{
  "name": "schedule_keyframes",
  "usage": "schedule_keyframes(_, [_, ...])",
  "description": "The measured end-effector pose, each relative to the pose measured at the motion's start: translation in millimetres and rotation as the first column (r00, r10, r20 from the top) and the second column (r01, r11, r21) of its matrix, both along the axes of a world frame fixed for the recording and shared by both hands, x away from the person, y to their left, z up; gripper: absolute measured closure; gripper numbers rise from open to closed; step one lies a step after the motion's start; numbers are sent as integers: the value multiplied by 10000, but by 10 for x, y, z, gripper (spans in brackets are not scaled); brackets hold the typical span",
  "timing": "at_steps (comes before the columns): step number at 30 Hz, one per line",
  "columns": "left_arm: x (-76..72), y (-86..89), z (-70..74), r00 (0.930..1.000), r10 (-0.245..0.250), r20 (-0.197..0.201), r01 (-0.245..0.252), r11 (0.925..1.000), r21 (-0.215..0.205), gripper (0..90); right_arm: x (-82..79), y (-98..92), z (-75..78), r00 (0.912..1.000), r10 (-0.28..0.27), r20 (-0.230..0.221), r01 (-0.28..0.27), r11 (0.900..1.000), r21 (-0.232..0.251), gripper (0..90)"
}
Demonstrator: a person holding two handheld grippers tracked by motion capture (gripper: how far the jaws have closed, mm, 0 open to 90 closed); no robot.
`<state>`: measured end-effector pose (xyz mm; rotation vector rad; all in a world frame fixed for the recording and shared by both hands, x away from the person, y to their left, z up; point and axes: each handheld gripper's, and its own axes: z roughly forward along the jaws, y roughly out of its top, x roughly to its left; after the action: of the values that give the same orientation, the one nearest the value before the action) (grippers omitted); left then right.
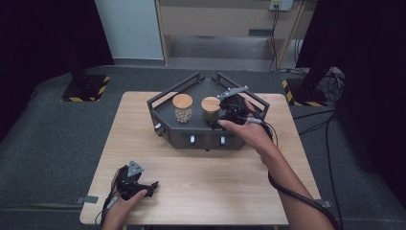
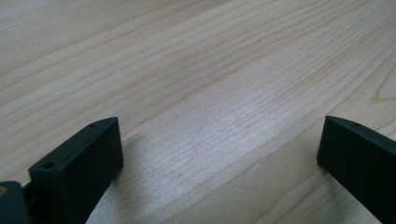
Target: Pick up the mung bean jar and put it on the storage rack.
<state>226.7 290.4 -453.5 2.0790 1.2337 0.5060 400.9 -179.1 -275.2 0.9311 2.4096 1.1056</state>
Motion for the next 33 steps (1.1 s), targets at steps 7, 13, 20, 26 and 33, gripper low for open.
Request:
schedule_keyframes(7, [0,0,0,10000,4,1,-4,10000,-3,0,-51,-77,-3,10000,-62,-56,63,9999,113,32])
schedule_keyframes(13, [-1,0,-1,10000,5,2,-5,10000,-6,0,-76,-112,24,9999,-108,-47,108,9999,26,36])
schedule_keyframes(20, [0,0,0,10000,3,1,-3,10000,-2,0,-95,-204,57,9998,-192,-104,193,9998,45,37])
schedule_keyframes(26, [4,-1,-1,10000,-6,2,6,10000,-1,0,-113,-275,67,9996,-139,-264,140,9999,38,48])
schedule_keyframes(33, [4,-1,-1,10000,-8,3,8,10000,1,0,-142,-385,57,9990,-304,-326,306,9995,58,40])
